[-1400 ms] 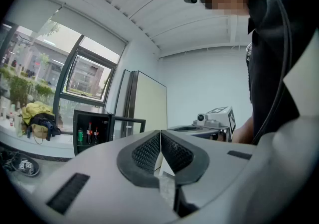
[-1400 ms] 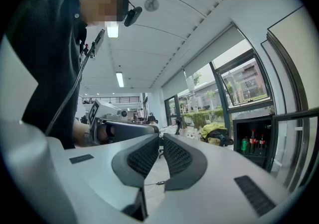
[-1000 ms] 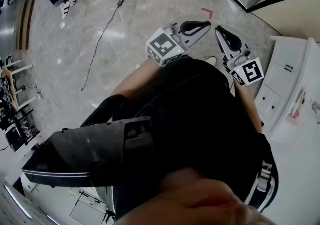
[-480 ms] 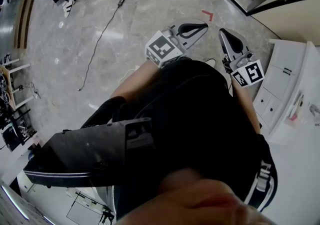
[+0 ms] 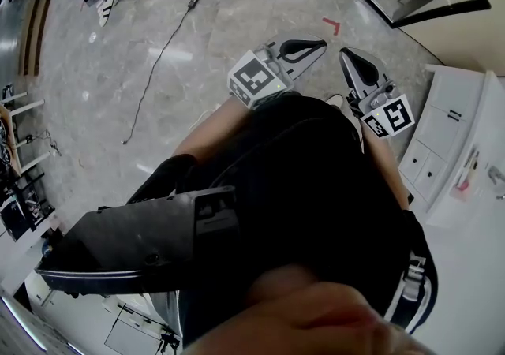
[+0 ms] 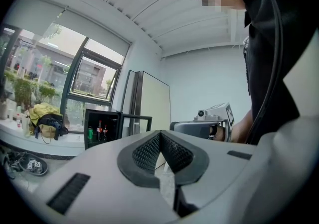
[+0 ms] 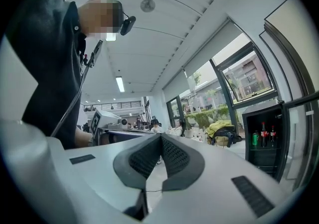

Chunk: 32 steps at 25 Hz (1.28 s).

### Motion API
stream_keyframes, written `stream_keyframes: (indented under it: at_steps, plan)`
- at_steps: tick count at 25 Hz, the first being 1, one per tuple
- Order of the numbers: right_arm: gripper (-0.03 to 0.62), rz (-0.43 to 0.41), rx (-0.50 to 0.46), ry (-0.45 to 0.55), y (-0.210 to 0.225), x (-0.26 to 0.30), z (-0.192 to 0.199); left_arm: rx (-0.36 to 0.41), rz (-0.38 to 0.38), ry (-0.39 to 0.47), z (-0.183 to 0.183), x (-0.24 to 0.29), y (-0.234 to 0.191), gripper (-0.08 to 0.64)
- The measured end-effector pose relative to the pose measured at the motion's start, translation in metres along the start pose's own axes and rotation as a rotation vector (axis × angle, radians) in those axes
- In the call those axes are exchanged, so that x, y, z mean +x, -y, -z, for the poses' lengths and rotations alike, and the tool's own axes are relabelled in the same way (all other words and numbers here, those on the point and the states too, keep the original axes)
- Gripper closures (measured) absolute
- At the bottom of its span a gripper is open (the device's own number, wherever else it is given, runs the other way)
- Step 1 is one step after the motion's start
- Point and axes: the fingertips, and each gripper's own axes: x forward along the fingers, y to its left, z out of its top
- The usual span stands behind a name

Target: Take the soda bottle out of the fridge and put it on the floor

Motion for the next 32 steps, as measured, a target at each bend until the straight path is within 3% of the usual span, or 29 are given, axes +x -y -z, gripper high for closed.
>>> stream_keyframes:
  at_steps: [18,32]
  plan:
    - [0.58,0.104,-0.076,-0.03,0.029,0.018,-0.003,0.039,0.046,-0.004,-0.008,0.015,-0.031,0.555]
    - [0.58,0.105,-0.092,0.014,0.119,0.017,-0.025,0.03,0.054,-0.02,-0.021,0.096,-0.07,0.555]
